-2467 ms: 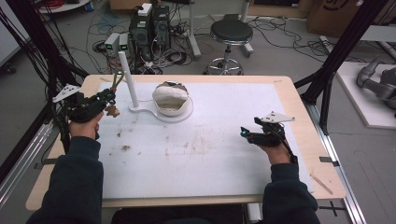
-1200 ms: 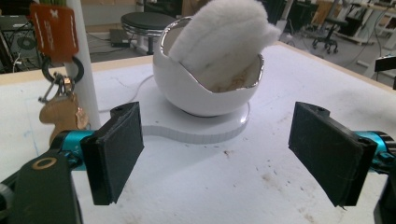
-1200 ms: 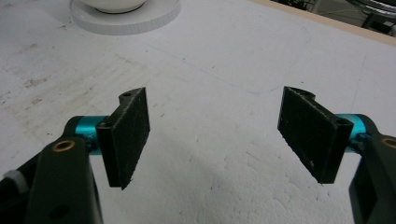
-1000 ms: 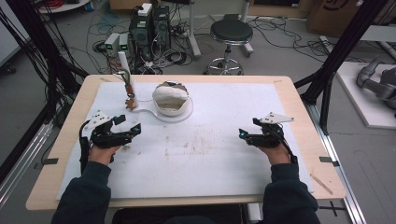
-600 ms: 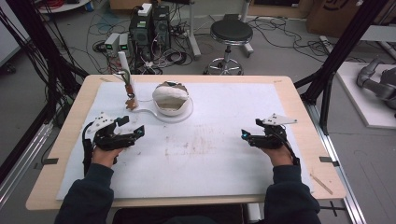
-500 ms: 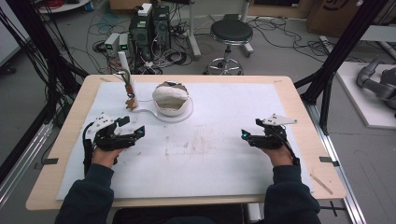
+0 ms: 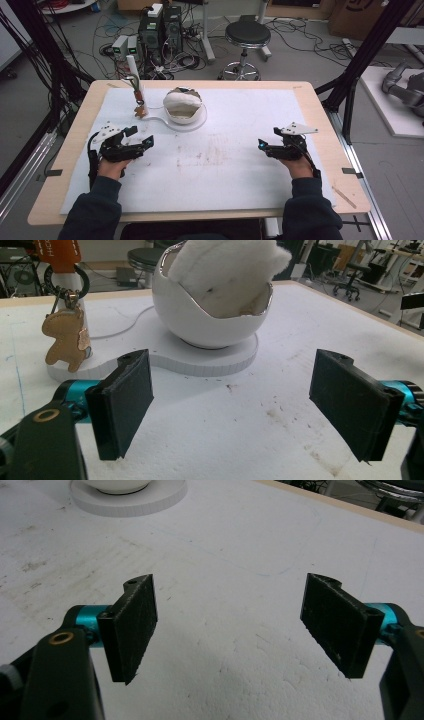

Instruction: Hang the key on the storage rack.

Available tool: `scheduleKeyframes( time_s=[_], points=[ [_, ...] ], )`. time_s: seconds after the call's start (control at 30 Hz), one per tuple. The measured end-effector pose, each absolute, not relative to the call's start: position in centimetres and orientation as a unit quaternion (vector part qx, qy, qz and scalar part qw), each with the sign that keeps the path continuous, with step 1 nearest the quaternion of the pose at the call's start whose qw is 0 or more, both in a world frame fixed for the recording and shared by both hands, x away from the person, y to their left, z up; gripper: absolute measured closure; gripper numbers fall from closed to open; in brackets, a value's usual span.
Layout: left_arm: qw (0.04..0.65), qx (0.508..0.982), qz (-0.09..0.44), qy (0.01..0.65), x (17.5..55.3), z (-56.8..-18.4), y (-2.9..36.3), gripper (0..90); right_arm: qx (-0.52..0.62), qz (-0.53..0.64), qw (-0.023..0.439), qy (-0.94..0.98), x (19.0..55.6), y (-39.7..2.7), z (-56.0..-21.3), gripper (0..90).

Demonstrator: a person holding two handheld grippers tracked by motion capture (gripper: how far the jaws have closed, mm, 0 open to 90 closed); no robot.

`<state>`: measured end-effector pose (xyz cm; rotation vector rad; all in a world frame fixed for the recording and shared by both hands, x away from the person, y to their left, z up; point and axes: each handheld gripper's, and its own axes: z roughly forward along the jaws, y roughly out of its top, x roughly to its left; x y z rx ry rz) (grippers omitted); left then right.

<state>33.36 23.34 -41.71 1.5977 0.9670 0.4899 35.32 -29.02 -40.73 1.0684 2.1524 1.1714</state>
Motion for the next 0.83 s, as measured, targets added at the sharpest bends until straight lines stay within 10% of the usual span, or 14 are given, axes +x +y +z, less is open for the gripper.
scheduleKeyframes(
  time_s=[0.83],
  points=[
    [0.567, 0.680, 0.209, 0.415, 33.42, -41.77, 23.40, 17.6, 0.389, 0.429, 0.230, 0.782, 35.46, -29.09, -40.81, 23.2]
  ],
)
